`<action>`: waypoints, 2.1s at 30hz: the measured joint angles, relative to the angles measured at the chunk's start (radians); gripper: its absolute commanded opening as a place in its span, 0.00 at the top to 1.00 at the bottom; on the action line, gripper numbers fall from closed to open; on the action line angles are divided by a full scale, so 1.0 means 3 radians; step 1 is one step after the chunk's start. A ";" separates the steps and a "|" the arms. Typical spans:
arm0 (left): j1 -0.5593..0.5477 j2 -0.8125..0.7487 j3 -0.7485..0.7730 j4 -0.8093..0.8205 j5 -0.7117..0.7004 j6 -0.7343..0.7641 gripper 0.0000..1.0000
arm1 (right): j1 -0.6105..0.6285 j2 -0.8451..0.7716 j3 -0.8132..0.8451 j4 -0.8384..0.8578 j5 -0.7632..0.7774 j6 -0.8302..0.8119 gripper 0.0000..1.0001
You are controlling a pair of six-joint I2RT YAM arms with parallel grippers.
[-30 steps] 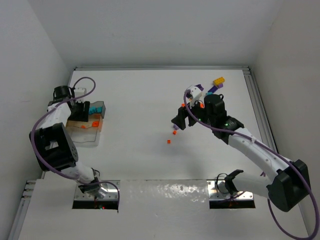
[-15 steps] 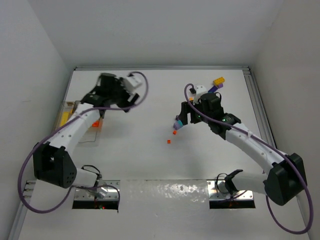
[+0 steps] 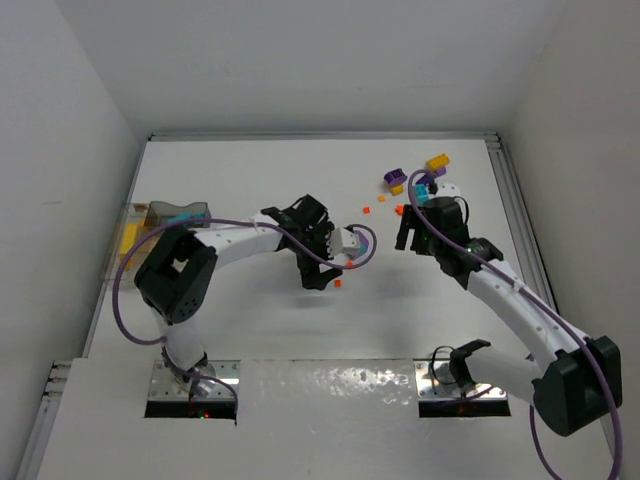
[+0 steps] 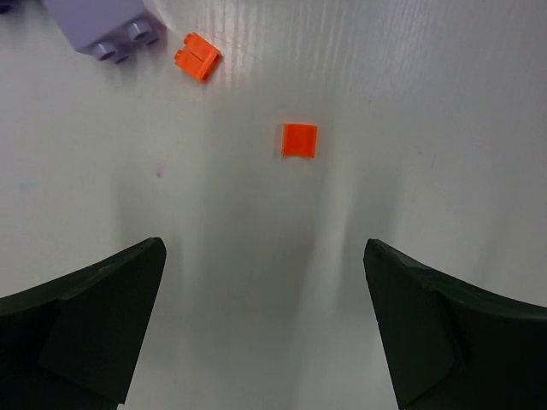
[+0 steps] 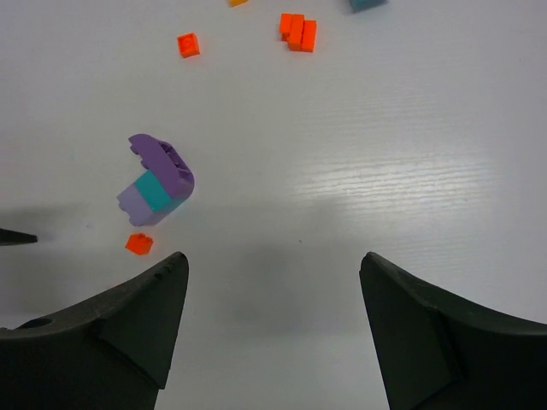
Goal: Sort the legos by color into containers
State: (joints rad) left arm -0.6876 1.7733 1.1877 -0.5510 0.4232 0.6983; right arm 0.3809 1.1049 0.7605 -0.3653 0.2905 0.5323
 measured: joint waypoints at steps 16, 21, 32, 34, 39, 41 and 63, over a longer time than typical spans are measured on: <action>-0.0378 0.0437 0.0000 0.0451 -0.0324 -0.0089 0.19 | 0.0000 -0.0348 -0.0317 0.0104 -0.0018 0.0031 0.20; -0.0446 0.0469 -0.0001 0.0573 -0.0409 -0.0086 0.28 | 0.0000 -0.0347 -0.0320 0.0120 -0.0023 0.0014 0.20; -0.0455 0.0478 -0.0001 0.0573 -0.0367 -0.0058 0.98 | 0.0000 -0.0346 -0.0320 0.0182 0.0022 -0.0017 0.21; -0.0454 0.0478 0.0009 0.0566 -0.0359 -0.0112 1.00 | 0.0000 -0.0336 -0.0320 0.0202 0.0038 -0.0023 0.21; -0.0327 0.0462 0.0085 0.0501 -0.0262 -0.0465 1.00 | 0.0000 -0.0280 -0.0320 0.0233 0.0042 -0.0036 0.21; -0.0127 0.0408 0.0100 0.0407 -0.0164 -0.0631 1.00 | 0.0000 -0.0261 -0.0320 0.0244 0.0042 -0.0043 0.21; 0.3600 -0.0971 -0.0139 -0.0280 -0.0498 -0.0505 1.00 | 0.0000 0.0252 -0.0285 0.0551 -0.0226 -0.0005 0.22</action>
State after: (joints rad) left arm 0.3923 1.4818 1.1461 -0.6350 0.2737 0.5468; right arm 0.3809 1.1805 0.6750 -0.2001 0.2226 0.5308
